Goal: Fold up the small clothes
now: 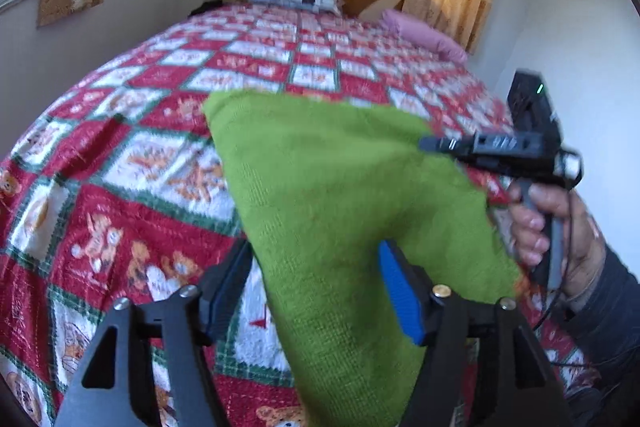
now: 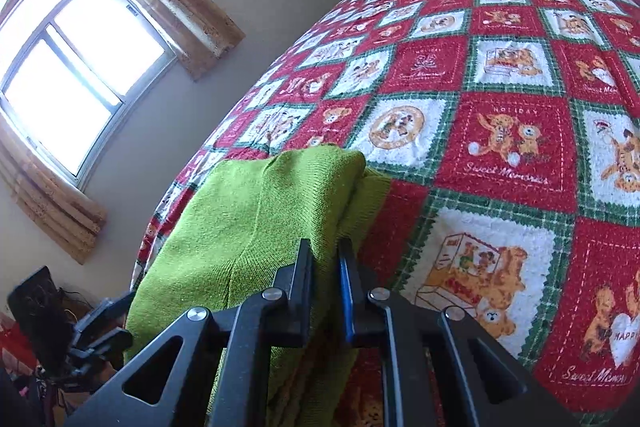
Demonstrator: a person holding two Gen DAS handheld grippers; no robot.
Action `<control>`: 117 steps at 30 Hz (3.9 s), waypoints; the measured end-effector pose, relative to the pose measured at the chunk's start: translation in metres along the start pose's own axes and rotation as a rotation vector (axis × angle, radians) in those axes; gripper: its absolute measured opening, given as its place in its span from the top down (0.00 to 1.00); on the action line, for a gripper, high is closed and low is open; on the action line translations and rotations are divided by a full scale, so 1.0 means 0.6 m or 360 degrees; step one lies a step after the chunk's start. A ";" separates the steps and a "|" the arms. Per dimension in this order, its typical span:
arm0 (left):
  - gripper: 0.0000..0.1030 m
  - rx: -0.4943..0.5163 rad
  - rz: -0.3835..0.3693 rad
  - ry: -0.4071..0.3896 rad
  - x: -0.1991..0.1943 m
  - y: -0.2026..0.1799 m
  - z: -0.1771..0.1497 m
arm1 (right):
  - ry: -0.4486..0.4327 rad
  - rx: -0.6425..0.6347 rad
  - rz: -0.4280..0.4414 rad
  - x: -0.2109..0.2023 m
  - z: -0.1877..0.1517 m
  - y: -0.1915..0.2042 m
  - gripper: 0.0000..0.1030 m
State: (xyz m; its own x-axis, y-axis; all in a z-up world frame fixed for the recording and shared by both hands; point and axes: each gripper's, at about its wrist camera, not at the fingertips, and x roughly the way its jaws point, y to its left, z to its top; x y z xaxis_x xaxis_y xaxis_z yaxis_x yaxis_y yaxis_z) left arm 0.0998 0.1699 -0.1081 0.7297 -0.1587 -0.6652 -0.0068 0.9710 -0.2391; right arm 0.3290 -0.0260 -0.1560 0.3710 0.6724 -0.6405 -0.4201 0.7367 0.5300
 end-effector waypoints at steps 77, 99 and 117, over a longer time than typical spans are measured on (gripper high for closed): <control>0.00 0.0051 0.0375 -0.0259 -0.089 -0.088 0.005 | -0.0466 -0.0606 -0.0397 -0.247 -0.187 0.223 0.37; 0.00 0.0054 0.0375 -0.0245 -0.086 -0.086 0.001 | -0.0464 -0.0633 -0.0381 -0.243 -0.197 0.237 0.37; 0.00 0.0058 0.0375 -0.0247 -0.084 -0.087 0.000 | -0.0450 -0.0644 -0.0369 -0.239 -0.204 0.241 0.37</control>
State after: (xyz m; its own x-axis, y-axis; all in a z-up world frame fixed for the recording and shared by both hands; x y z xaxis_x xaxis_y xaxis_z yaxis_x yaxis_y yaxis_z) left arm 0.0634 0.1272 -0.0619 0.8069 0.0985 -0.5824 -0.1661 0.9841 -0.0636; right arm 0.1138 -0.0246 -0.0555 0.6767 0.5299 -0.5112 -0.5651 0.8189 0.1008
